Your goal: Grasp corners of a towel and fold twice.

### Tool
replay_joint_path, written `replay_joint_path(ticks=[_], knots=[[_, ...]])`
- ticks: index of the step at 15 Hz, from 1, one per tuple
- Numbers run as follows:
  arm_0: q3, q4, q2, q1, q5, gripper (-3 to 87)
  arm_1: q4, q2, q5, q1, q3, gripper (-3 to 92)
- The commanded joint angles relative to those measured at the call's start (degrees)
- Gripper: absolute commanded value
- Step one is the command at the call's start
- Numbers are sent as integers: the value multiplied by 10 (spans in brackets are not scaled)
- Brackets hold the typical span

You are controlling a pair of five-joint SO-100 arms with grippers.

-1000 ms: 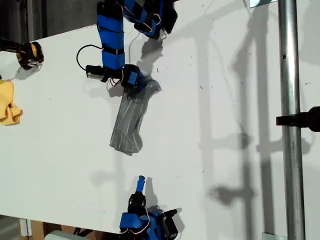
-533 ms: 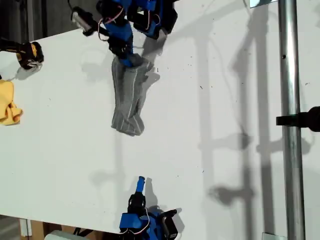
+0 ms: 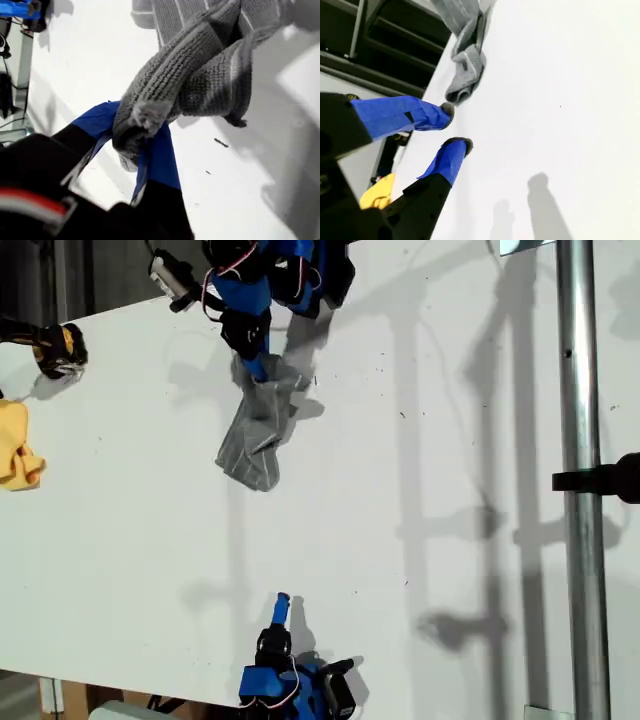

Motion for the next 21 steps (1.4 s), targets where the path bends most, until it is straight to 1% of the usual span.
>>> replay_joint_path(ticks=[1, 3, 7, 11, 15, 16, 17, 18, 20, 21], knots=[[-32, -4, 4, -2, -2, 92, -91, -103, -32, 7, -62, -1], [-33, -4, 4, -1, -2, 92, -162, -187, -60, 16, -97, -1], [-38, 0, 4, -1, -1, 91, -232, -420, -118, 27, -247, -1], [-42, 13, 4, 1, -6, 91, -299, -650, -141, 29, -374, -1], [-41, 13, 4, -2, -5, 92, -329, -848, -157, 51, -480, -1], [-40, 13, 4, -2, -5, 92, -316, -893, -170, 59, -521, -1], [-40, 13, 4, -2, -5, 92, -275, -932, -176, 66, -575, 28], [-40, 16, 4, -2, -5, 93, -246, -949, -192, 69, -619, 76], [-38, 18, 4, 1, -8, 93, -208, -962, -269, 67, -706, 219], [-36, 16, 4, 1, -9, 94, -199, -964, -294, 69, -730, 253]])
